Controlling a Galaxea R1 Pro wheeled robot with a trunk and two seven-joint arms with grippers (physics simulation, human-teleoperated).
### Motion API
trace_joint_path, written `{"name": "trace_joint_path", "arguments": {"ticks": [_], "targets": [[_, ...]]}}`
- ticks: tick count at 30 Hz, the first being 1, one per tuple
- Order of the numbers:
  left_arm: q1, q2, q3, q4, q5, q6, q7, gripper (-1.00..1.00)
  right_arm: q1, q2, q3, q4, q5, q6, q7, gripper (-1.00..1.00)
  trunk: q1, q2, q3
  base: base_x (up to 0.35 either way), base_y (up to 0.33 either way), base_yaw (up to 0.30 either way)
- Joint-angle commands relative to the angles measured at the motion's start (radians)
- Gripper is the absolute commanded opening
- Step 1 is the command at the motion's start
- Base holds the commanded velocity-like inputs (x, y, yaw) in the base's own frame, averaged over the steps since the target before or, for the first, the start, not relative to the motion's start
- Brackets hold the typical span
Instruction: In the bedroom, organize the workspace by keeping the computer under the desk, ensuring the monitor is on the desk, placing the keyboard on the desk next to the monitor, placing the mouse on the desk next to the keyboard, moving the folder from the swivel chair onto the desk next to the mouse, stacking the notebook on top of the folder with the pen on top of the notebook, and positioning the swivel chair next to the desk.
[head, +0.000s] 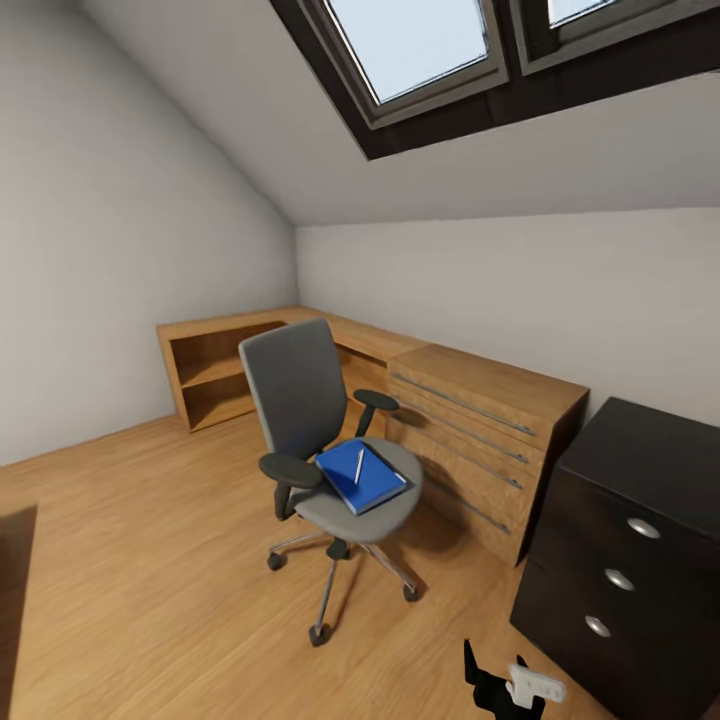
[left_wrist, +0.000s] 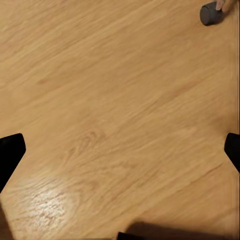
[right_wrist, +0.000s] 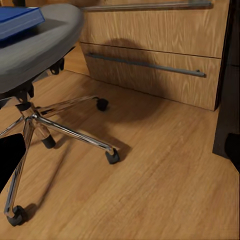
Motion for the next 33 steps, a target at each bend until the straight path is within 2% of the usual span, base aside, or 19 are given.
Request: {"name": "trace_joint_path", "arguments": {"ticks": [1,3,6,12,14,20,24,28,29,33], "targets": [[-0.004,-0.001,0.003,0.01,-0.01,-0.002,0.001,1.0,-0.001,0.0,-0.003,0.002,-0.006,-0.003,0.01,1.0,-0.004,0.007,0.003,0.0,0.0,-0.229],[-0.025,-0.002,0.003,0.052,-0.011,0.0,0.0,1.0,0.0,0.0,-0.003,0.002,-0.001,-0.003,0.01,1.0,-0.012,0.021,0.011,0.0,0.0,-0.23],[-0.095,-0.001,0.003,0.175,-0.011,0.002,0.0,1.0,0.001,0.002,-0.003,0.003,0.004,-0.003,0.01,1.0,-0.023,0.042,0.024,0.0,0.0,-0.241],[-0.179,0.007,0.003,0.319,-0.012,0.003,0.0,1.0,0.002,0.002,-0.002,0.003,0.005,-0.003,0.01,1.0,-0.046,0.084,0.048,0.0,0.0,-0.253],[-0.23,0.013,0.003,0.411,-0.011,0.002,-0.002,1.0,0.002,0.001,-0.002,0.003,0.006,-0.003,0.01,1.0,-0.054,0.098,0.056,0.0,0.0,-0.259],[-0.246,0.015,0.003,0.44,-0.009,-0.003,-0.003,1.0,0.003,0.0,-0.002,0.003,0.006,-0.003,0.01,1.0,-0.077,0.14,0.08,0.0,0.0,-0.265],[-0.249,0.015,0.006,0.446,-0.007,-0.03,-0.002,1.0,0.003,0.001,-0.002,0.003,0.006,-0.003,0.01,1.0,-0.092,0.168,0.096,0.0,0.0,-0.268],[-0.25,0.013,0.008,0.447,-0.007,-0.074,-0.002,1.0,0.003,0.001,-0.002,0.003,0.006,-0.003,0.009,1.0,-0.107,0.196,0.112,0.0,0.0,-0.268],[-0.25,0.007,0.008,0.45,-0.01,-0.144,0.0,1.0,0.003,0.002,-0.001,0.003,0.006,-0.003,-0.018,1.0,-0.111,0.203,0.116,0.0,0.0,-0.269],[-0.25,0.003,0.008,0.45,-0.01,-0.171,0.001,1.0,0.003,0.003,0.002,0.002,0.005,-0.004,-0.065,1.0,-0.127,0.231,0.132,0.0,0.0,-0.269]]}}
